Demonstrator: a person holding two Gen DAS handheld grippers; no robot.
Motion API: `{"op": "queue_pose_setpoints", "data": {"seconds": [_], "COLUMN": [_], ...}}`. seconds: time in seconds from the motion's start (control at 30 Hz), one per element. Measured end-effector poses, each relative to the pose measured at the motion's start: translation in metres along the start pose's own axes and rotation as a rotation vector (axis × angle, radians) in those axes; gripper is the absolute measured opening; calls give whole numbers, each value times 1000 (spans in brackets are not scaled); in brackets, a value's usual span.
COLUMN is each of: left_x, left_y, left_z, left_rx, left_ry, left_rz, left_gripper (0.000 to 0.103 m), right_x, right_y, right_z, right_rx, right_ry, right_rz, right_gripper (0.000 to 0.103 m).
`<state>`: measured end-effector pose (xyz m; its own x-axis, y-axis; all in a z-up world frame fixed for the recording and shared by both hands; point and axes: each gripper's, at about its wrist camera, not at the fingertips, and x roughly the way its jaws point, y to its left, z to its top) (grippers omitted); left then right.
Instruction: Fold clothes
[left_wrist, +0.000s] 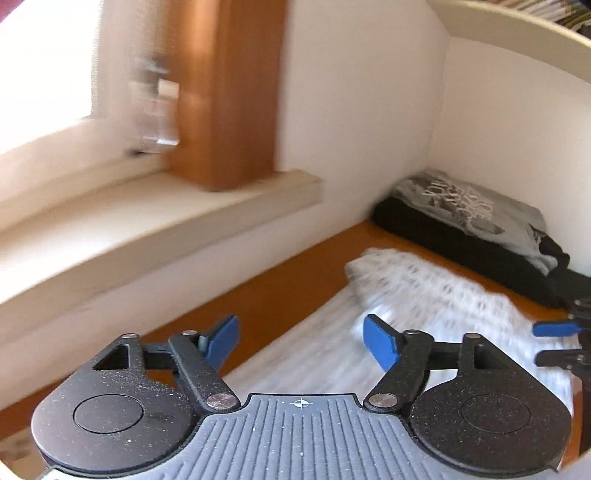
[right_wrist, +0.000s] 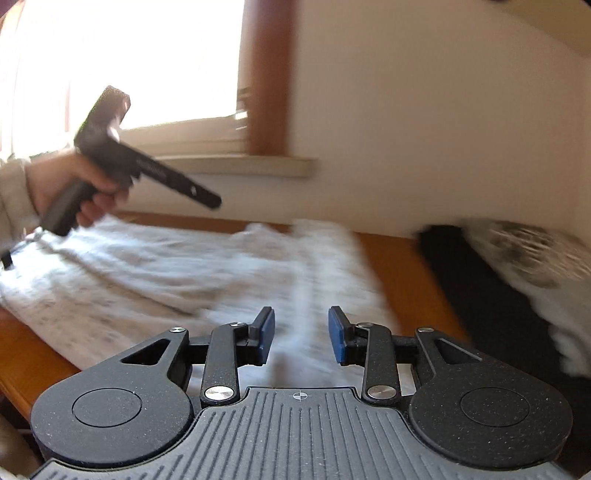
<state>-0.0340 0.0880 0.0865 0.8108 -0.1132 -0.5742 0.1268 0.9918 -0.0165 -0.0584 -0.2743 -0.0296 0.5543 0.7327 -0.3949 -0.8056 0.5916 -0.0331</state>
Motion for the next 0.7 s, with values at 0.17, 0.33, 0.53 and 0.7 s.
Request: {"op": "queue_pose_setpoints", "data": {"seconds": [0.17,0.33,0.53,0.7], "left_x": [-80,-141,-168,-167], "left_y": [61,133,189,205], "left_z": [-31,-72,-115,-127], "left_rx": [-34,-150,-299,-385], "left_ry": [-14,-18,-29,-19], "left_rz": [105,156,161,122], "left_gripper": [96,103,103,103], "right_x": [29,63,89,94], "right_y": [69,141,232,282], "right_z": [22,40,53,57], "right_rx": [-82,-140,-234,-270], "right_ry": [2,35,67,88], "right_rz": [114,232,419,529], "right_gripper": [41,45,48,52]}}
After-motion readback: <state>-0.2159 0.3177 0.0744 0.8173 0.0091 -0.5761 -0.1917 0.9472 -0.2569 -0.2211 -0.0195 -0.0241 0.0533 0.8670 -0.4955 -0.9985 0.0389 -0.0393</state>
